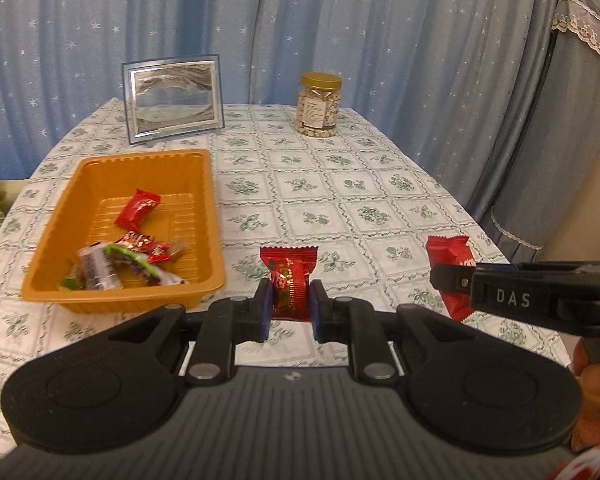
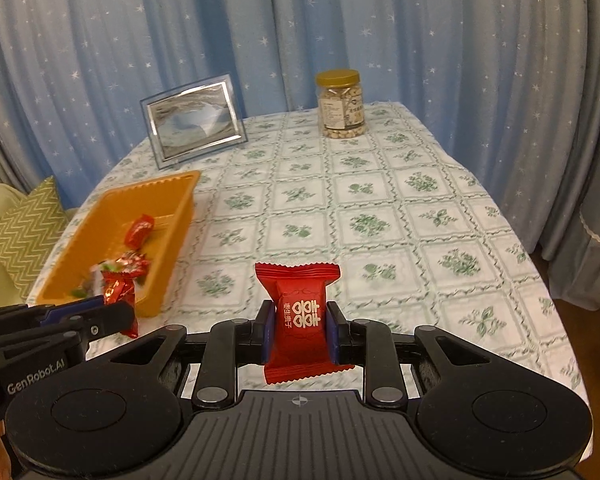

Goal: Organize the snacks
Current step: 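Carry both red candies over the orange tray and open both tools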

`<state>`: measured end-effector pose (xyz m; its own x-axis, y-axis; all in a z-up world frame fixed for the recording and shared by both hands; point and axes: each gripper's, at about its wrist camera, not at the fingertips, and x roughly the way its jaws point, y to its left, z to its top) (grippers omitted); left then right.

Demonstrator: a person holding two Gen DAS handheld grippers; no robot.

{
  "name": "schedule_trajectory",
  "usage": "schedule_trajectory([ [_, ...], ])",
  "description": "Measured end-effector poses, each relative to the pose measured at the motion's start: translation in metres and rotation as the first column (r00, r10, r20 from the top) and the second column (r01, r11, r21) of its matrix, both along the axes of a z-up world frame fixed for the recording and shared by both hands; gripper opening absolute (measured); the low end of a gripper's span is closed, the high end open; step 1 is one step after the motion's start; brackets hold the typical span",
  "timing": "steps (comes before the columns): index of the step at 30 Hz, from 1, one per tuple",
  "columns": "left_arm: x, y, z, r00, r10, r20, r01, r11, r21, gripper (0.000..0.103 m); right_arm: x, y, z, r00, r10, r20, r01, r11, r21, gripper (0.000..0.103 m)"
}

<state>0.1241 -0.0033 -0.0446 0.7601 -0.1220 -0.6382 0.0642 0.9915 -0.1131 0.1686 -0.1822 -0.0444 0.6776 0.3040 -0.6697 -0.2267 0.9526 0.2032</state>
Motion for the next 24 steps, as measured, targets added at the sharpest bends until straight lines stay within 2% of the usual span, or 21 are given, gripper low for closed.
schedule_trajectory([
  [9,-0.022,0.023,0.007,0.999,0.039,0.005,-0.039,0.999,0.013,0.017,-0.019,0.027,0.004,0.999,0.049,0.006,-0.049,0.999,0.002,0.026],
  [24,-0.038,0.065,0.017,0.993,0.115,0.018,-0.115,0.993,0.018,0.017,-0.027,0.076,0.013,0.990,0.140,0.029,-0.139,0.990,-0.006,0.026],
])
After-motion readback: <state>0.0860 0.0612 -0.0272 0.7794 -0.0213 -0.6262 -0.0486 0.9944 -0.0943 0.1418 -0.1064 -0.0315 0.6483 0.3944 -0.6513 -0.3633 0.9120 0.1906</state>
